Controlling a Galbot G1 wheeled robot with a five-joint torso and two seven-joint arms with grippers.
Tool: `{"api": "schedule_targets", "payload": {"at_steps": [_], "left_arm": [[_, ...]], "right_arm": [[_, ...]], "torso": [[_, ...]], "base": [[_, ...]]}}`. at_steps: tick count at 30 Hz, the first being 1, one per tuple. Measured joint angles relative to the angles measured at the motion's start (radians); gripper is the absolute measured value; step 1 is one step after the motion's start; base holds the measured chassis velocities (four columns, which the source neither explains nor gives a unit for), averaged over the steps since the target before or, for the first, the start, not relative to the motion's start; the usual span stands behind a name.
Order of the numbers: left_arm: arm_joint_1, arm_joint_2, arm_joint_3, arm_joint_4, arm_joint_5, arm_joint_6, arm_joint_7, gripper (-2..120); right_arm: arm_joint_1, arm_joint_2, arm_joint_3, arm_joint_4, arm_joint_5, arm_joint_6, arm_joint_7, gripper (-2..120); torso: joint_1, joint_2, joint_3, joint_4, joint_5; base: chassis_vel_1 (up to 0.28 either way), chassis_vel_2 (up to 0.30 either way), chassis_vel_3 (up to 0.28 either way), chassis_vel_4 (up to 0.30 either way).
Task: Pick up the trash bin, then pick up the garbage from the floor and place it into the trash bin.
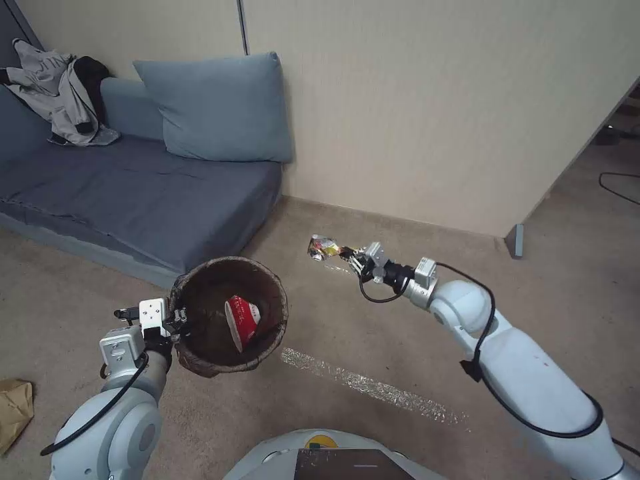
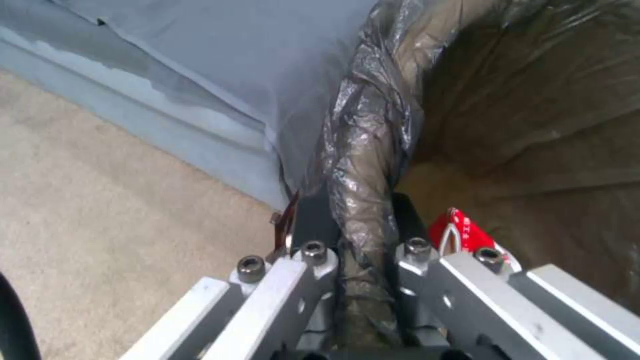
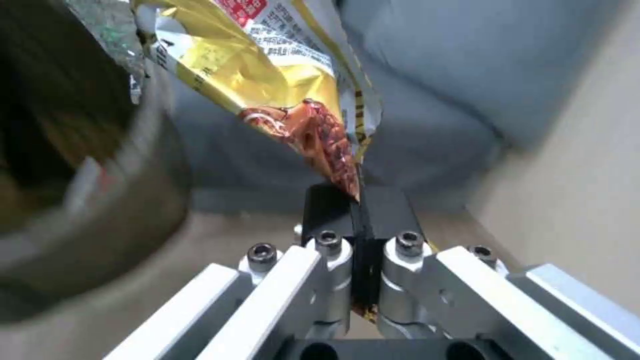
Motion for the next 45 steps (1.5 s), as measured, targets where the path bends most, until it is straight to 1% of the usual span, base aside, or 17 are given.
{"api": "schedule_targets", "payload": {"at_steps": [3, 5, 7, 8, 10, 12, 13, 15, 16, 17, 21, 22, 25, 26, 28, 45], "left_arm": [[0.000, 0.000, 0.001, 0.000, 0.001, 0.000, 0.000, 3], [0.000, -0.001, 0.003, 0.000, 0.002, 0.000, 0.000, 3], [0.000, -0.001, 0.004, 0.000, 0.003, 0.000, 0.000, 3], [0.000, -0.001, 0.004, 0.000, 0.003, 0.000, 0.000, 3], [0.000, -0.002, 0.005, 0.000, 0.004, 0.000, -0.001, 3], [0.000, -0.003, 0.006, 0.000, 0.005, 0.000, -0.001, 3], [0.000, -0.003, 0.006, 0.000, 0.005, 0.000, -0.001, 3], [0.001, -0.004, 0.007, 0.000, 0.007, 0.000, -0.001, 3], [0.001, -0.005, 0.008, 0.000, 0.009, 0.000, -0.001, 3], [0.001, -0.005, 0.008, 0.000, 0.009, 0.000, -0.001, 3], [-0.004, -0.004, 0.011, 0.000, 0.011, 0.000, -0.002, 3], [-0.004, -0.004, 0.011, 0.000, 0.011, 0.000, -0.002, 3], [-0.006, -0.004, 0.013, 0.000, 0.011, 0.000, -0.002, 3], [-0.006, -0.004, 0.013, 0.000, 0.011, 0.000, -0.002, 3], [-0.005, -0.006, 0.016, 0.000, 0.011, 0.000, -0.002, 3], [-0.001, -0.010, 0.014, 0.000, 0.014, 0.000, -0.003, 3]], "right_arm": [[0.018, -0.010, -0.007, 0.052, 0.038, -0.024, -0.005, 0], [0.050, -0.015, -0.038, 0.115, 0.084, -0.061, -0.005, 0], [0.075, -0.014, -0.072, 0.146, 0.098, -0.077, 0.000, 0], [0.075, -0.014, -0.072, 0.146, 0.098, -0.077, 0.000, 0], [0.110, -0.006, -0.128, 0.179, 0.110, -0.092, 0.014, 0], [0.135, 0.003, -0.166, 0.195, 0.117, -0.101, 0.024, 0], [0.135, 0.003, -0.166, 0.195, 0.117, -0.101, 0.024, 0], [0.171, 0.016, -0.219, 0.205, 0.125, -0.112, 0.036, 0], [0.185, 0.024, -0.241, 0.205, 0.127, -0.116, 0.041, 0], [0.185, 0.024, -0.241, 0.205, 0.127, -0.116, 0.041, 0], [0.211, 0.057, -0.329, 0.193, 0.126, -0.122, 0.065, 0], [0.211, 0.057, -0.329, 0.193, 0.126, -0.122, 0.065, 0], [0.221, 0.078, -0.390, 0.180, 0.121, -0.127, 0.076, 0], [0.221, 0.078, -0.390, 0.180, 0.121, -0.127, 0.076, 0], [0.232, 0.093, -0.424, 0.163, 0.110, -0.127, 0.083, 0], [0.243, 0.142, -0.512, 0.044, 0.047, -0.118, 0.085, 0]], "torso": [[0.000, 0.000, 0.000, 0.0000, -0.0001], [0.000, 0.000, 0.000, -0.0001, -0.0002], [0.000, 0.000, 0.000, 0.0001, -0.0003], [0.000, 0.000, 0.000, 0.0001, -0.0003], [0.000, 0.000, 0.000, 0.0001, -0.0003], [0.000, 0.000, 0.000, 0.0000, -0.0003], [0.000, 0.000, 0.000, 0.0000, -0.0003], [0.000, 0.000, 0.000, 0.0000, -0.0003], [0.000, 0.000, 0.000, 0.0001, -0.0004], [0.000, 0.000, 0.000, 0.0001, -0.0004], [0.000, 0.000, 0.000, 0.0001, -0.0004], [0.000, 0.000, 0.000, 0.0001, -0.0004], [0.000, 0.000, 0.000, -0.0002, -0.0004], [0.000, 0.000, 0.000, -0.0002, -0.0004], [0.000, 0.000, 0.000, -0.0001, -0.0004], [0.000, 0.000, 0.000, 0.0000, -0.0003]], "base": [[0.000, 0.000, 0.000, 0.000], [0.000, 0.000, 0.000, 0.000], [0.000, 0.000, 0.000, 0.000], [0.000, 0.000, 0.000, 0.000], [0.000, 0.000, 0.000, 0.000], [0.000, 0.000, 0.000, 0.000], [0.000, 0.000, 0.000, 0.000], [0.000, 0.000, 0.000, 0.000], [0.000, 0.000, 0.000, 0.000], [0.000, 0.000, 0.000, 0.000], [0.000, 0.000, 0.000, 0.000], [0.000, 0.000, 0.000, 0.000], [0.000, 0.000, 0.000, 0.000], [0.000, 0.000, 0.000, 0.000], [0.000, 0.000, 0.000, 0.000], [0.000, 0.000, 0.000, 0.000]]}}
